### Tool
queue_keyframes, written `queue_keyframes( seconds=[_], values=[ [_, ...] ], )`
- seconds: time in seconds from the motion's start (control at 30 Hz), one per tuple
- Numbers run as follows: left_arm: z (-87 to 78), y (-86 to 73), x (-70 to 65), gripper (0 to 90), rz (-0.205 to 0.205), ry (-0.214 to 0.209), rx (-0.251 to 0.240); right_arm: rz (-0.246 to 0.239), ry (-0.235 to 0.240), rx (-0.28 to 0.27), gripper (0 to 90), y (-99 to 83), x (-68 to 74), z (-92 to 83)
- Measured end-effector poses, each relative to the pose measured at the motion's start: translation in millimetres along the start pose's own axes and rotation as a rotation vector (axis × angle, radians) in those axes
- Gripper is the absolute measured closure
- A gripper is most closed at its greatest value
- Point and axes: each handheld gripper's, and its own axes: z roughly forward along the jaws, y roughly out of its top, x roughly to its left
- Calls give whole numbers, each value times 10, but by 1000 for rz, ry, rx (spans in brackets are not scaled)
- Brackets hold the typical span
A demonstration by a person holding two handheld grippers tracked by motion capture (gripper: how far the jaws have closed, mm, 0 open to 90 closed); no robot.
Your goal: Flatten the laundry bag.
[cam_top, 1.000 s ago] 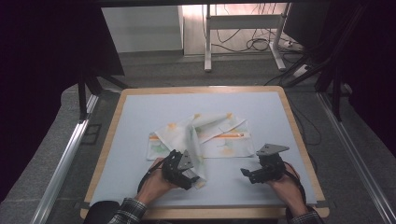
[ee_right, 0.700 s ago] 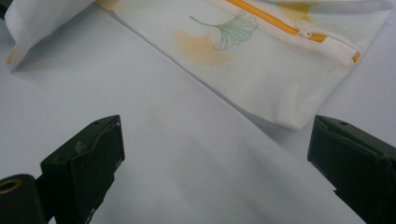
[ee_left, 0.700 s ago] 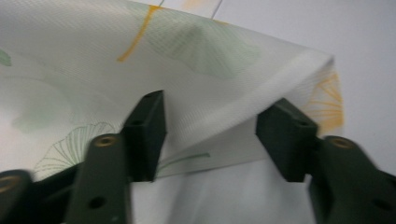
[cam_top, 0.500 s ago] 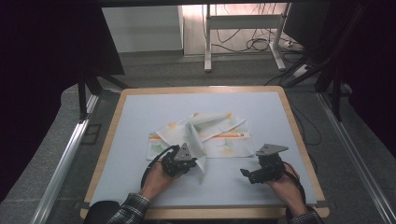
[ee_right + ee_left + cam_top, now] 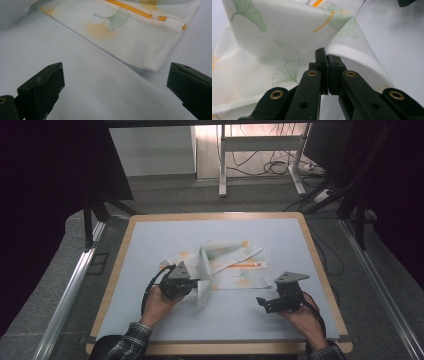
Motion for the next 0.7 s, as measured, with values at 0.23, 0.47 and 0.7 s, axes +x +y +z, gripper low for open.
queue_keyframes(
  seconds=[0.23, 0.47, 0.7],
  values=[
    [-33, -6, 48, 888, -10, 12, -4, 16, -80, 2, 283, 103, -61, 49],
    [-68, -1, 88, 886, -22, 39, -17, 14, -148, 43, 436, 178, -141, 198],
    [-161, -13, 186, 883, -40, 63, -31, 60, -148, 102, 706, 185, -258, 307]
  ],
)
